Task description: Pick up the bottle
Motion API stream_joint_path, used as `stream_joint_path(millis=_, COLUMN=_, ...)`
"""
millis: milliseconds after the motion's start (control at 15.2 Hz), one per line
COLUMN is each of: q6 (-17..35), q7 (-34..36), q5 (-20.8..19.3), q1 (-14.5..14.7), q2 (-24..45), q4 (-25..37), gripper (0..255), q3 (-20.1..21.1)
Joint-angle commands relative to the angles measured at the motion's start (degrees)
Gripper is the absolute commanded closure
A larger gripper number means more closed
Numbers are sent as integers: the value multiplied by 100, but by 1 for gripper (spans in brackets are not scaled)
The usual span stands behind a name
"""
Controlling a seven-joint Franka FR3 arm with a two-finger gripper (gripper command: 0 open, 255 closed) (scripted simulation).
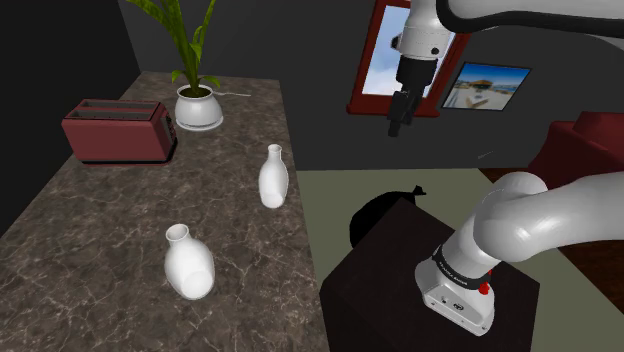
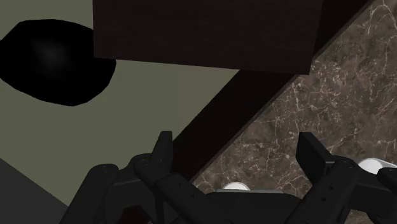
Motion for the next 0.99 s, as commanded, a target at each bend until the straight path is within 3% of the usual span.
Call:
stream_joint_path(millis=0, q6=0, q7=0, q5=0, q1=0, q2=0, q4=0, gripper=0, q3=0)
stream_joint_path(millis=462, q6=1135, q7=237, q5=103, q1=85, q2=1362, q4=316, gripper=0, q3=294)
stream_joint_path(millis=924, q6=2002, q7=506, q5=45, q1=140, q2=2843, q4=1012, gripper=0, q3=547)
